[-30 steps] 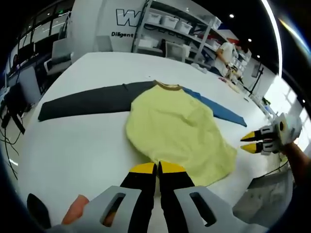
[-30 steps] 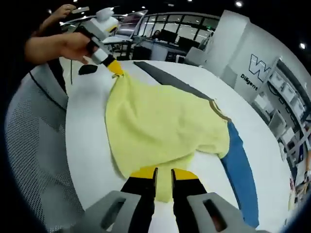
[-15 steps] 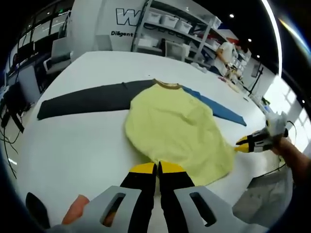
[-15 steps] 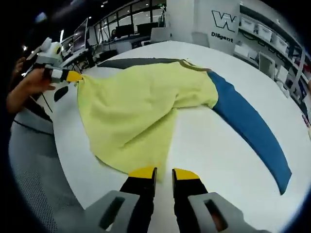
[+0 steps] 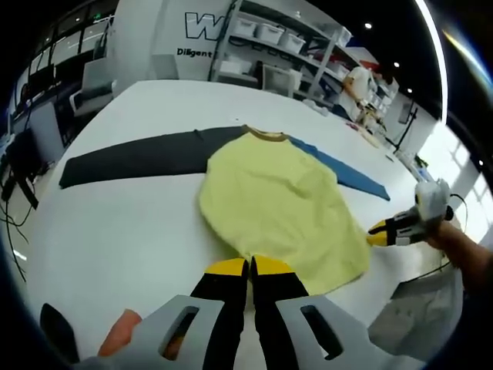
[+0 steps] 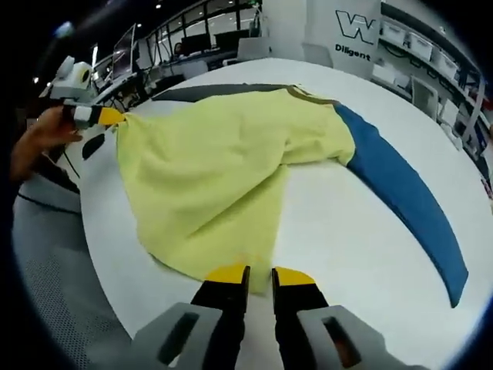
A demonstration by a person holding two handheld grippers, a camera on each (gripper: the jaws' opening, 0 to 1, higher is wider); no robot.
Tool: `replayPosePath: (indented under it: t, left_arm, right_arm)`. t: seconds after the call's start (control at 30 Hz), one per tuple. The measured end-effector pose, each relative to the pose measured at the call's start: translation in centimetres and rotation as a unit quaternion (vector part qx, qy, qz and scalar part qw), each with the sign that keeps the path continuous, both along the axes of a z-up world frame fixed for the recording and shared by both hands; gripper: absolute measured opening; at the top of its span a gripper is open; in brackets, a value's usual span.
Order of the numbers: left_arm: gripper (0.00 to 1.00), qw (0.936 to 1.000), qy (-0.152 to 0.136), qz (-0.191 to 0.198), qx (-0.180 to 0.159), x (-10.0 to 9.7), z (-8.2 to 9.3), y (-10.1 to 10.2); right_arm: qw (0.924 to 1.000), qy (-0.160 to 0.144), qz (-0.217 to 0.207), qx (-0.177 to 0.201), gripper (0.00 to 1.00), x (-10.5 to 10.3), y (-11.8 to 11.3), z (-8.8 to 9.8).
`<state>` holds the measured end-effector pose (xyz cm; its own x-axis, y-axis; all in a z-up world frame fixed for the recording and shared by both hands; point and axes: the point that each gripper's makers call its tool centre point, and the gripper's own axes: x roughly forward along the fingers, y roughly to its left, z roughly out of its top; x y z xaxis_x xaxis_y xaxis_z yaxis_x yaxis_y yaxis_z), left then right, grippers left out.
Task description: Fold the garment on the visible template until the final outline fits inside the template.
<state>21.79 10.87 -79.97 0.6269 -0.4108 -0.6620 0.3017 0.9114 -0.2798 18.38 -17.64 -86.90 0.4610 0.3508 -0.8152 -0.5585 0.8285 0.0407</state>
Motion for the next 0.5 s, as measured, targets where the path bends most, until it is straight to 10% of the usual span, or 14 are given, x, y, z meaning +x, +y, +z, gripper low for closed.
replayPosePath:
  t: [0.3,0.5]
  left_arm:
    - [0.00,1.0000,-0.001,0.000,0.002,0.0,0.0,0.2]
    - [0.00,1.0000,-0.001,0.000,0.003,-0.2,0.1,0.4]
  right_arm:
    - [0.9994,-0.011,0.022,-0.024,0.00,-0.1,0.1,0.1]
    - [0.9987,-0.050,-0.005,-0.006,0.00,0.4,-0.5,3.9]
